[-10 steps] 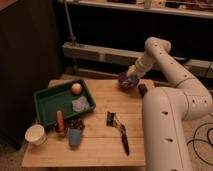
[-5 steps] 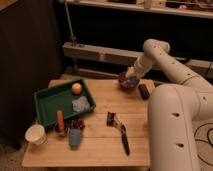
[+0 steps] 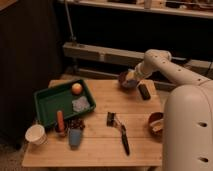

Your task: Wipe purple bowl with sponge

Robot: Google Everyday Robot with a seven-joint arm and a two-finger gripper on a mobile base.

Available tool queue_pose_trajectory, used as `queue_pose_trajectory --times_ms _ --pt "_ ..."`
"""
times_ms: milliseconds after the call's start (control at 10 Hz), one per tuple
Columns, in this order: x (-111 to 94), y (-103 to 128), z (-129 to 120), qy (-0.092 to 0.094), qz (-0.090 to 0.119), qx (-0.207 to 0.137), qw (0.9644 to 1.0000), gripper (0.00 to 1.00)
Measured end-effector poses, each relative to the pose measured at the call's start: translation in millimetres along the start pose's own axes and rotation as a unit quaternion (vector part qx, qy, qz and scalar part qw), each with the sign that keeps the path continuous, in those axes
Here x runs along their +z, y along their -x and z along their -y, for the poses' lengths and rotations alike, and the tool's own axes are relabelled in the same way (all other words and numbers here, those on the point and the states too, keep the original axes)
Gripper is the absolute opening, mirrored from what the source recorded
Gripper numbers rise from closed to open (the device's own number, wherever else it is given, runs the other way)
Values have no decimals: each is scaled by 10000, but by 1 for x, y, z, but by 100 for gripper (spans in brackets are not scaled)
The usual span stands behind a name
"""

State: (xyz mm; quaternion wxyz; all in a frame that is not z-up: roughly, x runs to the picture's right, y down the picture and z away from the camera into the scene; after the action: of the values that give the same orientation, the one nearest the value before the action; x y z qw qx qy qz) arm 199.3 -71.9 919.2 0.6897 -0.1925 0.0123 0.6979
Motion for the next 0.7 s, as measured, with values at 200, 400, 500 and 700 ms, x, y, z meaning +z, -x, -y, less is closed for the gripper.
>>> queue_pose_trajectory --times_ms 200,400,500,700 --pt "10 19 6 8 146 -68 9999 0" --pt "15 25 13 -16 234 -90 9997 0" --pt "17 25 16 -36 271 -99 9996 0" --pt "22 24 15 -47 309 -162 9994 0"
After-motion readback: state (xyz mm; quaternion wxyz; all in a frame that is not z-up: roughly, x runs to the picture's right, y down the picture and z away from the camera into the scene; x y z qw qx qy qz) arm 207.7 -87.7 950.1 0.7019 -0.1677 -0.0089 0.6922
